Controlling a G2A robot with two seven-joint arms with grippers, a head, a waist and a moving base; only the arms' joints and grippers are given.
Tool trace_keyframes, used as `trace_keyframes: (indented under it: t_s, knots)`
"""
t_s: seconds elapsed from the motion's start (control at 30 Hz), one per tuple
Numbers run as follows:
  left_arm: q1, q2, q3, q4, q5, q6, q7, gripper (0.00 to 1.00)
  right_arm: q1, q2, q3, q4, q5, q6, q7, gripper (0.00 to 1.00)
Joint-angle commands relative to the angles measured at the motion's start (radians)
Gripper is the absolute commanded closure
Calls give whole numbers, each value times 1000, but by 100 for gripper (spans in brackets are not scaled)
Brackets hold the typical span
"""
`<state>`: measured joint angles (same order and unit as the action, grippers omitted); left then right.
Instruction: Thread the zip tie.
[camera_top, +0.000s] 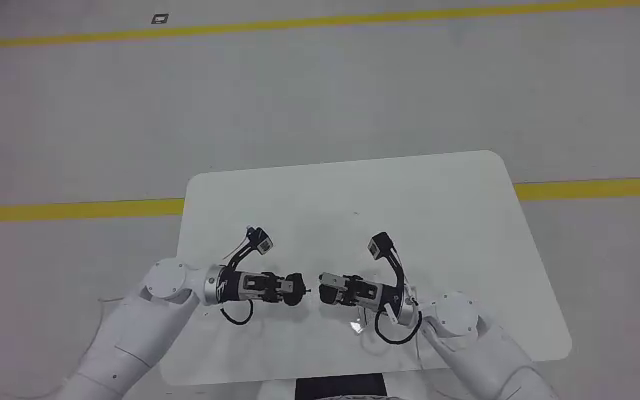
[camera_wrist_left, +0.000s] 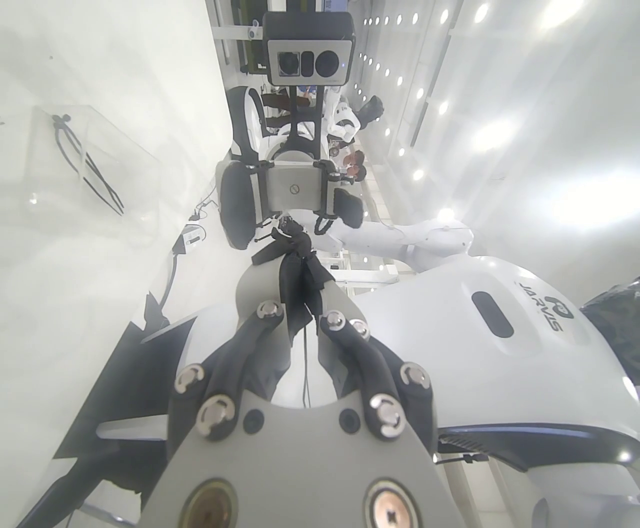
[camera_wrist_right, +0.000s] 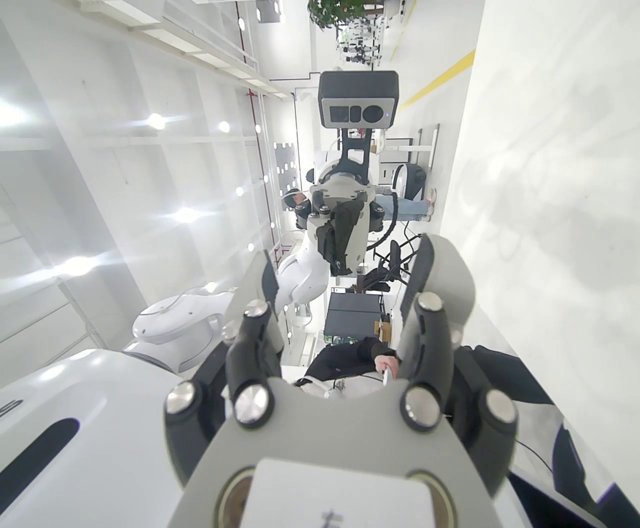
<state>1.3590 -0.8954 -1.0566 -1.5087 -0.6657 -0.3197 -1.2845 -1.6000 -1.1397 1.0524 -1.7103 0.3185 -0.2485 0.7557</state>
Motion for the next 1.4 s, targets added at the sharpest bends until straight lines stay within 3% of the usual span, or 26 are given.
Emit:
trace_keyframes:
  t_s: [0.0, 0.17, 0.5, 0.6, 0.73, 0.97, 1.2, 1.37]
  knots:
    - [0, 0, -1, -4, 1, -11, 0, 100, -4, 0, 2, -1, -1, -6, -16, 0]
    - [4, -1, -6, -43, -37, -20, -18, 100, -12, -1, 1, 1, -1, -21, -50, 0]
    - [4, -1, -6, -43, -37, -20, -18, 100, -12, -1, 1, 1, -1, -21, -50, 0]
    - [2, -3, -2, -36, -9, -20, 24, 100, -12, -1, 1, 1, -1, -21, -50, 0]
    - [9, -6, -28, -11, -32, -20, 12, 100, -12, -1, 1, 1, -1, -21, -50, 0]
    - [47, -29, -124, 62, -101, -20, -106, 100, -12, -1, 1, 1, -1, -21, -50, 0]
    - [74, -57, -163, 44, -63, -20, -106, 100, -12, -1, 1, 1, -1, -21, -50, 0]
    - [69, -68, -170, 34, -25, -20, -106, 100, -12, -1, 1, 1, -1, -21, -50, 0]
